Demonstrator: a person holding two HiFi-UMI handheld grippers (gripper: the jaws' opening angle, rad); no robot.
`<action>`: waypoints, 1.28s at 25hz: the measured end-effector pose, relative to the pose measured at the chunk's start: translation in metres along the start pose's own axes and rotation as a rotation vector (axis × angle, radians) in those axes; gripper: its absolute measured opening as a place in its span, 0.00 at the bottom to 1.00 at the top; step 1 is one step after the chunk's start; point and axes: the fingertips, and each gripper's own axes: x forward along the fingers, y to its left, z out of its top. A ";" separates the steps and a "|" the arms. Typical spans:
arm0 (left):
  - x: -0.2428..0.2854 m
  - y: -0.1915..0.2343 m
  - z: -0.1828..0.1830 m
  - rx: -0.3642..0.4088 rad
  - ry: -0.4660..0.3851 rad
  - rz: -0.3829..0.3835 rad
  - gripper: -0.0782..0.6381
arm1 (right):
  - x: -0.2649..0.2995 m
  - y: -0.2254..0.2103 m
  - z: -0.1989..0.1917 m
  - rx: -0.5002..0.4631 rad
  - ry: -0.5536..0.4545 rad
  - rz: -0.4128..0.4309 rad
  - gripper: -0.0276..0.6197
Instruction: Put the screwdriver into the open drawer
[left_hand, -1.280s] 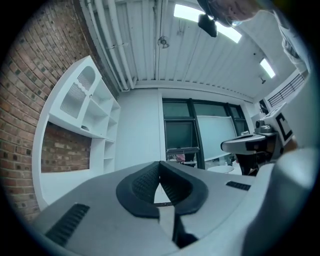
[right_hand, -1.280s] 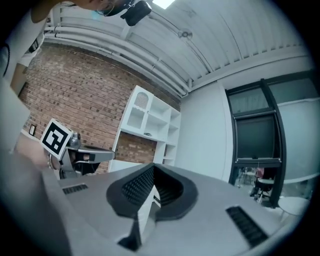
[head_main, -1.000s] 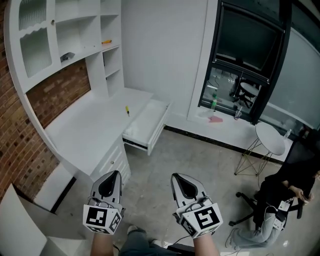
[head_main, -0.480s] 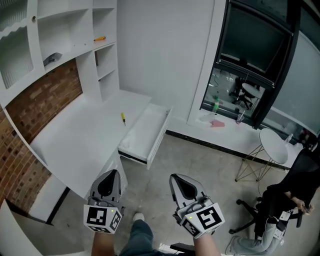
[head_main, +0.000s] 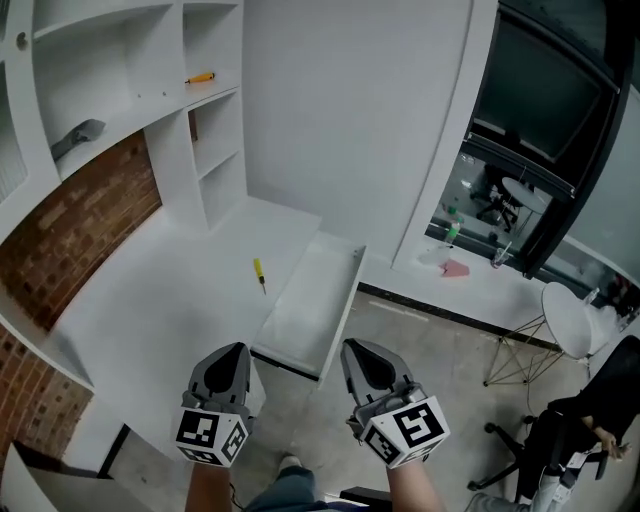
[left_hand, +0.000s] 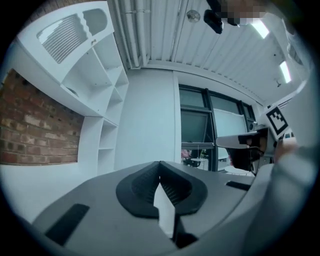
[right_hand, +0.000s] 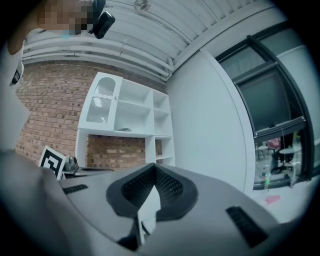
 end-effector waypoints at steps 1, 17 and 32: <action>0.009 0.011 -0.001 -0.007 -0.005 0.002 0.13 | 0.014 -0.004 -0.001 0.001 0.004 -0.006 0.06; 0.062 0.118 -0.025 -0.045 0.044 0.107 0.13 | 0.165 -0.022 -0.072 0.053 0.231 0.051 0.33; 0.147 0.207 -0.055 -0.069 0.141 0.200 0.13 | 0.374 -0.046 -0.227 0.013 0.614 0.191 0.27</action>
